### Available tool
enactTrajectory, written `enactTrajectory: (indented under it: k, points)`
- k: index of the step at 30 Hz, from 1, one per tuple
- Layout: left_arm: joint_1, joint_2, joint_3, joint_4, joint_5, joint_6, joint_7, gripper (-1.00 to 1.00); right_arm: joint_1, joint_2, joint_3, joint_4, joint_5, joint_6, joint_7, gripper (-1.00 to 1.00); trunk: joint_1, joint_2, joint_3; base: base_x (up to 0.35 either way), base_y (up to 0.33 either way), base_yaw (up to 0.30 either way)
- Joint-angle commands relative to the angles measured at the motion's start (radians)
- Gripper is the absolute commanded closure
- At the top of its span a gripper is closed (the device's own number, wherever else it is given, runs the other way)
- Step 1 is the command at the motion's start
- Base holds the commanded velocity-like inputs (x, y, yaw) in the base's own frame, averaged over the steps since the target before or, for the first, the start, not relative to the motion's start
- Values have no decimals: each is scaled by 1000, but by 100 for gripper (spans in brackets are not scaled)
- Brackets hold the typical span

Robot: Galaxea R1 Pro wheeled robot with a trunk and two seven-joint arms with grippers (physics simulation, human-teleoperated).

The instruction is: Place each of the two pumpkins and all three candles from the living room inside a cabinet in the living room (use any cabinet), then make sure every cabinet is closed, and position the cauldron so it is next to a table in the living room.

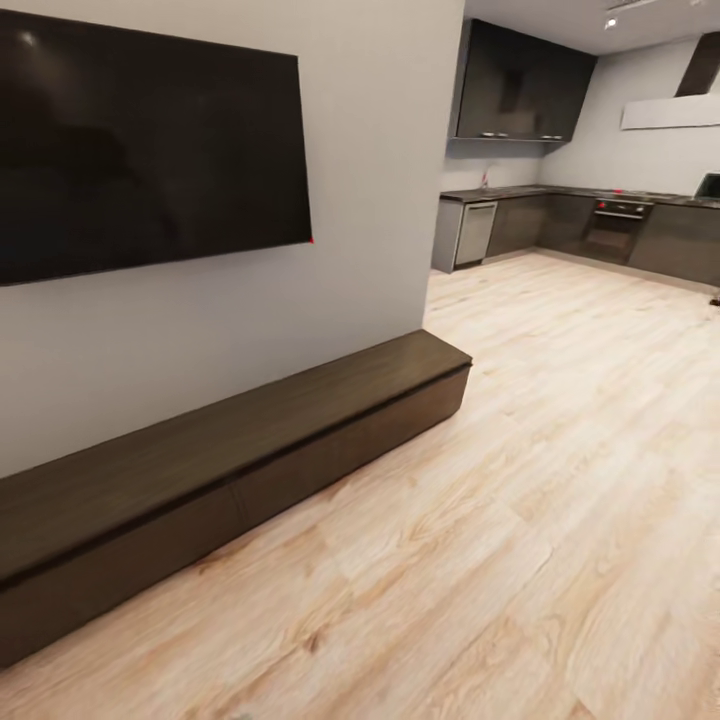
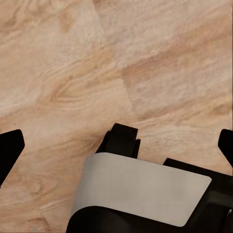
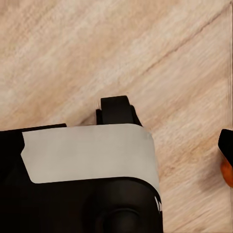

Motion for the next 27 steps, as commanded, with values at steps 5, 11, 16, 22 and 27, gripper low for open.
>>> enactTrajectory:
  k: [5,11,16,22,27]
  points:
    - [0,0,0,1,-1,0,0,-100,0,0,0,0,0,0,0,-100,0,0,0,307,-176,-278]
    - [0,0,0,1,-1,0,0,-100,0,0,0,0,0,0,0,-100,0,0,0,289,-198,-281]
    - [0,0,-1,1,-1,0,0,-100,0,0,0,0,0,0,0,-100,0,0,0,277,-212,-281]
    - [0,0,-1,0,-1,0,0,-100,0,0,0,0,0,0,0,-100,0,0,0,274,-214,-281]
    - [0,0,-1,1,-1,0,0,-100,0,0,0,0,0,0,0,-100,0,0,0,274,-214,-281]
